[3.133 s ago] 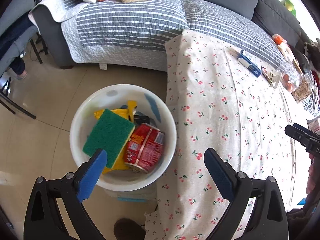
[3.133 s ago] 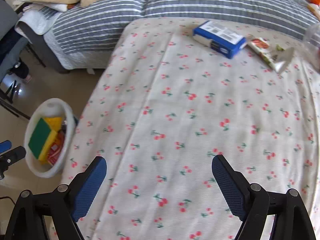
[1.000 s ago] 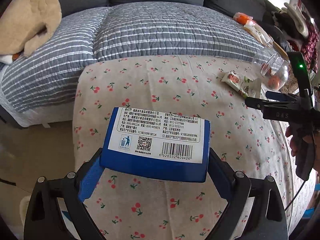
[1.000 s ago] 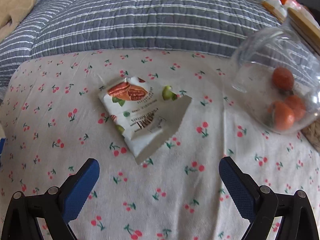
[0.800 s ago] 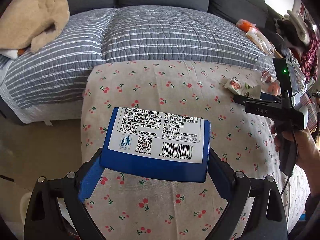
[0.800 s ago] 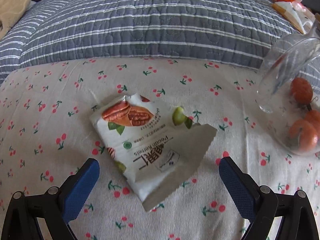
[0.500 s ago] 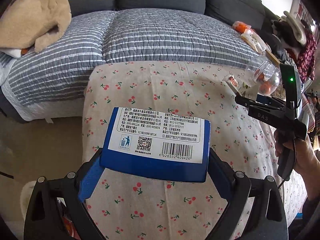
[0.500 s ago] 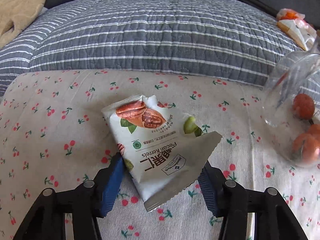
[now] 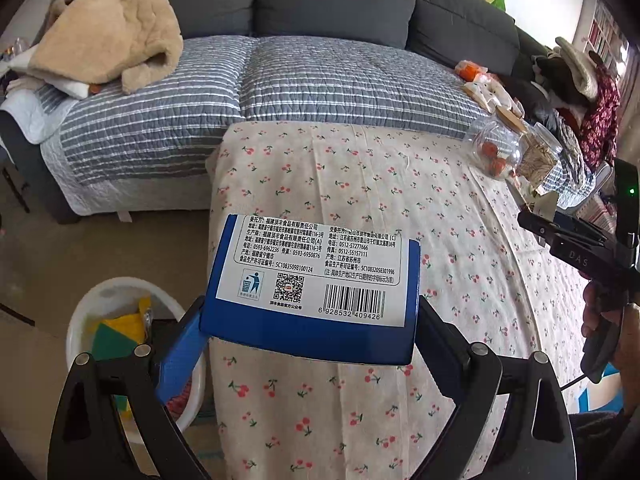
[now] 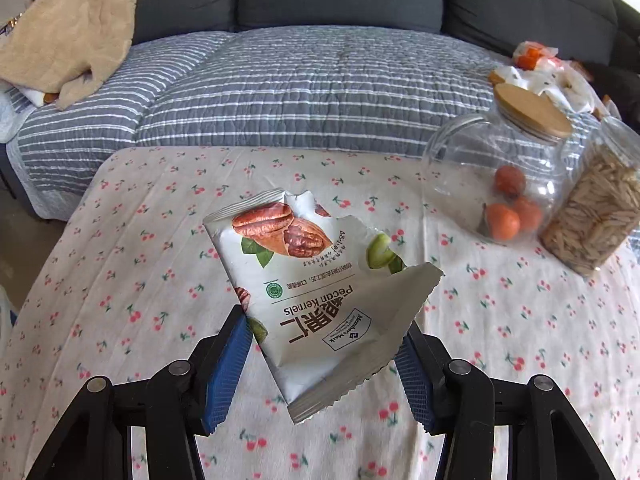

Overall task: Collect trash
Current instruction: 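Carry the blue box over the bin and open the left gripper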

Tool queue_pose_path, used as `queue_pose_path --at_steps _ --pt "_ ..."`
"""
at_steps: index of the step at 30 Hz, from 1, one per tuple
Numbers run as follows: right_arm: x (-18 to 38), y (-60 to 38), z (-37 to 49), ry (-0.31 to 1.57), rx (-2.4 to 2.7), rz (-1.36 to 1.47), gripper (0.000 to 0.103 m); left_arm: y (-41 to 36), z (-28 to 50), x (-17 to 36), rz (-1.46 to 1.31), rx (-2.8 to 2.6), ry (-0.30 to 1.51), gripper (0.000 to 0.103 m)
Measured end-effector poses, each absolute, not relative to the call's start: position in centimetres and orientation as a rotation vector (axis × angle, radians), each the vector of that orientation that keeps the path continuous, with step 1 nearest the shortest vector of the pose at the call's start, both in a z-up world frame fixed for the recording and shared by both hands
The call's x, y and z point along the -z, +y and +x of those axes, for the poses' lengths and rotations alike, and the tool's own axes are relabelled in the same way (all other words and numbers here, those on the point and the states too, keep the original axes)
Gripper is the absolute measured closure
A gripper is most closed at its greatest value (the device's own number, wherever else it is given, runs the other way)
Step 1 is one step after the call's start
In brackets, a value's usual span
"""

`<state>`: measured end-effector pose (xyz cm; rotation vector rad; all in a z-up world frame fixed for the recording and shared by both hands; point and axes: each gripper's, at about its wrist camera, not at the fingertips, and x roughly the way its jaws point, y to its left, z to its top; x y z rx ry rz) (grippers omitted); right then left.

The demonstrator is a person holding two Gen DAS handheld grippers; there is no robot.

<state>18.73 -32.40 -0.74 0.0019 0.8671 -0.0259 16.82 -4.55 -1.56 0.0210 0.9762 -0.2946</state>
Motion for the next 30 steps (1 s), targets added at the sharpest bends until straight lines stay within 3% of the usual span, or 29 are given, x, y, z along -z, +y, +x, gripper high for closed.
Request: queue_pose_path --at_steps 13,30 --pt "-0.6 -26.9 10.5 0.871 -0.048 -0.050 0.042 3.1 12.4 2.3 -0.060 0.211 0.992 0.006" --pt "1.7 -17.7 9.2 0.908 -0.320 -0.007 0.043 14.6 13.3 6.4 -0.123 0.052 1.050 0.006"
